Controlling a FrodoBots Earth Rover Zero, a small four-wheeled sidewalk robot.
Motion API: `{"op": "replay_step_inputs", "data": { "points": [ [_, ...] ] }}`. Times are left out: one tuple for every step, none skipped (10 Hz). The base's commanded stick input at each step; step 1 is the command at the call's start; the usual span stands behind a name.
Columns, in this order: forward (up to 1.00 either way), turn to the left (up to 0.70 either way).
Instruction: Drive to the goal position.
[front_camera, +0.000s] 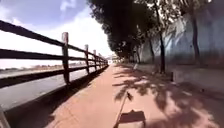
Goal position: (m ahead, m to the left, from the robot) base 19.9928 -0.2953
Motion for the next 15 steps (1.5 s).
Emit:
{"op": "replay_step_inputs", "data": {
  "points": [
    [0.70, -0.08],
    [0.70, -0.08],
    [0.70, -0.08],
    [0.70, -0.08],
    [0.70, -0.08],
    [0.70, -0.08],
    [0.70, -0.08],
    [0.70, -0.08],
    [0.70, -0.08],
    [0.70, -0.08],
    [0.70, -0.08],
    [0.70, -0.08],
    [0.70, -0.08],
    [0.70, -0.08],
    [0.70, -0.08]
  ]
}}
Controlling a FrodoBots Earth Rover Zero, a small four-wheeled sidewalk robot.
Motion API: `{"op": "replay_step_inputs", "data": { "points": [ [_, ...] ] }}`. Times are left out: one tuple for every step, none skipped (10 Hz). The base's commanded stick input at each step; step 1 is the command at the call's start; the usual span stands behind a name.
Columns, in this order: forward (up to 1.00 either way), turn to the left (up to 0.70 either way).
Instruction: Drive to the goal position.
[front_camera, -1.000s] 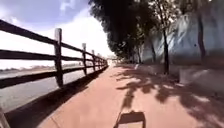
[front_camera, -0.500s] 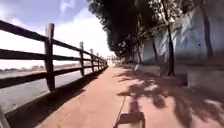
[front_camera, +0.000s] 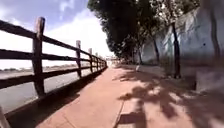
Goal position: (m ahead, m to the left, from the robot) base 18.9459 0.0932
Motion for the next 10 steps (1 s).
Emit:
{"op": "replay_step_inputs", "data": {
  "points": [
    [0.70, -0.08],
    [0.70, -0.08],
    [0.70, -0.08],
    [0.70, -0.08],
    [0.70, -0.08],
    [0.70, -0.08],
    [0.70, -0.08],
    [0.70, -0.08],
    [0.70, -0.08],
    [0.70, -0.08]
  ]
}}
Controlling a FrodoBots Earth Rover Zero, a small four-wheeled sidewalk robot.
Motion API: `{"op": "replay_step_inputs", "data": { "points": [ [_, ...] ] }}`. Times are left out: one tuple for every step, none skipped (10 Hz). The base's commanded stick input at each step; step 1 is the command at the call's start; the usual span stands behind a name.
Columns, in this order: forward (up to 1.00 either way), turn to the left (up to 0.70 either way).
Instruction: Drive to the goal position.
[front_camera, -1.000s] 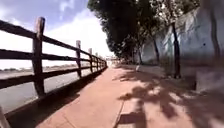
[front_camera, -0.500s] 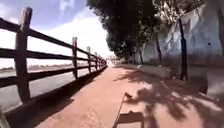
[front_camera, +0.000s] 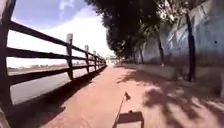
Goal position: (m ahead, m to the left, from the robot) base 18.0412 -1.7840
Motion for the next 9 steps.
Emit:
{"op": "replay_step_inputs", "data": {
  "points": [
    [0.70, -0.08],
    [0.70, -0.08],
    [0.70, -0.08],
    [0.70, -0.08],
    [0.70, -0.08],
    [0.70, -0.08],
    [0.70, -0.08],
    [0.70, -0.08],
    [0.70, -0.08]
  ]
}}
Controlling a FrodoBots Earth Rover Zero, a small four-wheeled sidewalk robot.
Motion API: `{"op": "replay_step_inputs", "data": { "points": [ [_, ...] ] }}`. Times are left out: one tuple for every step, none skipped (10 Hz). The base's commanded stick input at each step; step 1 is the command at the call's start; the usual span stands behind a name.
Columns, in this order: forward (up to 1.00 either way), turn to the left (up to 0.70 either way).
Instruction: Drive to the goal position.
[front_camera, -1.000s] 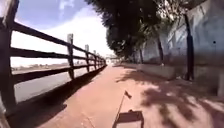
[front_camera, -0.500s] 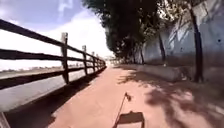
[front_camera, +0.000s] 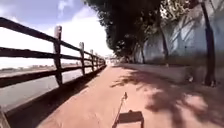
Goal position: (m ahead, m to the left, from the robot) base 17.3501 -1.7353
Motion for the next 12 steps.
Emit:
{"op": "replay_step_inputs", "data": {
  "points": [
    [0.70, -0.08],
    [0.70, -0.08],
    [0.70, -0.08],
    [0.70, -0.08],
    [0.70, -0.08],
    [0.70, -0.08],
    [0.70, -0.08],
    [0.70, -0.08],
    [0.70, -0.08],
    [0.70, -0.08],
    [0.70, -0.08],
    [0.70, -0.05]
  ]
}}
